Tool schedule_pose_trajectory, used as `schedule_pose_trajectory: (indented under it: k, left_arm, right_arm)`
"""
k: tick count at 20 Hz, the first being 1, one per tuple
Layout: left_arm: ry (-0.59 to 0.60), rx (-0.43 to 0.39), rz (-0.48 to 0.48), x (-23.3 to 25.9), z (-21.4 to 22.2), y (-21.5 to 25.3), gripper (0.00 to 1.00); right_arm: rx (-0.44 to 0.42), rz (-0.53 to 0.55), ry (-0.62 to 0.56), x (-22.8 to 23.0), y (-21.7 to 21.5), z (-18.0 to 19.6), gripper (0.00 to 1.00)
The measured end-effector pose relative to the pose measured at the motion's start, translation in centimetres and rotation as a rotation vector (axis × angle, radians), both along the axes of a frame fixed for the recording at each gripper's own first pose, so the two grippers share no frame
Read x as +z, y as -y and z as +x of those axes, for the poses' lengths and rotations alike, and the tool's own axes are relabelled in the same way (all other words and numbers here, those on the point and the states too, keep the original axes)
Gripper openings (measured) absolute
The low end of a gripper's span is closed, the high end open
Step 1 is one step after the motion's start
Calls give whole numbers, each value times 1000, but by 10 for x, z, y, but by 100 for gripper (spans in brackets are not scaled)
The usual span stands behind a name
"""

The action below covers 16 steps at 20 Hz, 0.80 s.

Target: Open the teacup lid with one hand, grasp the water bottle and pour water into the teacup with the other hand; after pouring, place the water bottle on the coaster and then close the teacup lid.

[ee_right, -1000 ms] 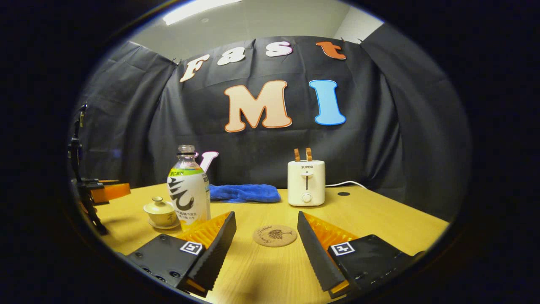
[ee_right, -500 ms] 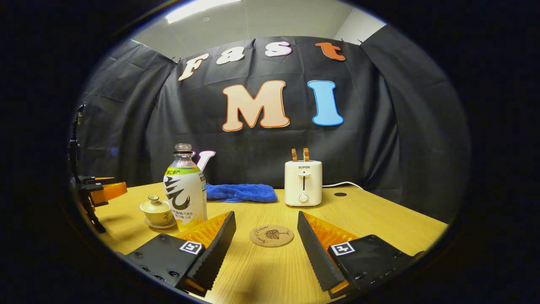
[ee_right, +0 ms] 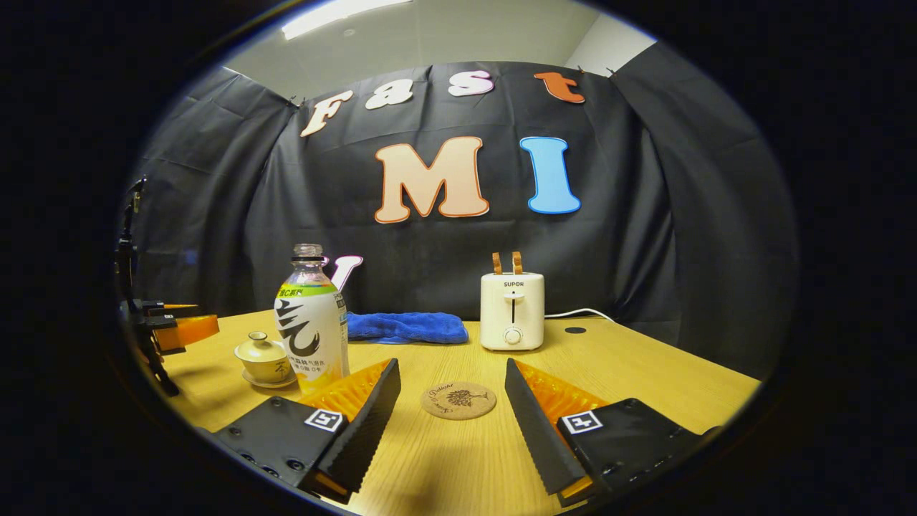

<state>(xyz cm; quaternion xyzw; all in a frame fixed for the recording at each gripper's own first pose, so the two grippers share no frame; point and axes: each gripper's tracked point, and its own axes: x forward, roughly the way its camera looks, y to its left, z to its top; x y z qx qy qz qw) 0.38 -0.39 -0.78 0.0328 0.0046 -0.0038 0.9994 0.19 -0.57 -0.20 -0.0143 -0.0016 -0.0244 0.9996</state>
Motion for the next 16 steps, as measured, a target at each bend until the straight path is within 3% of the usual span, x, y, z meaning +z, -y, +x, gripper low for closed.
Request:
schedule_pose_trajectory:
  k: [2,4,7,9,12,16]
  left_arm:
    - [0,2,-2,-1,0,-1,93]
    - [1,2,-4,-1,0,-1,93]
    - [0,-13,-3,0,-1,2,94]
    - [-1,-23,-3,0,1,5,94]
    - [-2,-25,-4,-2,1,6,93]
    - [-3,-51,-6,-3,2,11,94]
  right_arm:
    - [0,0,0,-1,1,0,99]
    - [0,0,0,0,0,0,94]
    - [0,0,0,-1,1,0,99]
    - [1,0,0,-1,1,0,89]
    - [1,0,0,0,1,0,99]
    - [6,0,0,-1,0,1,99]
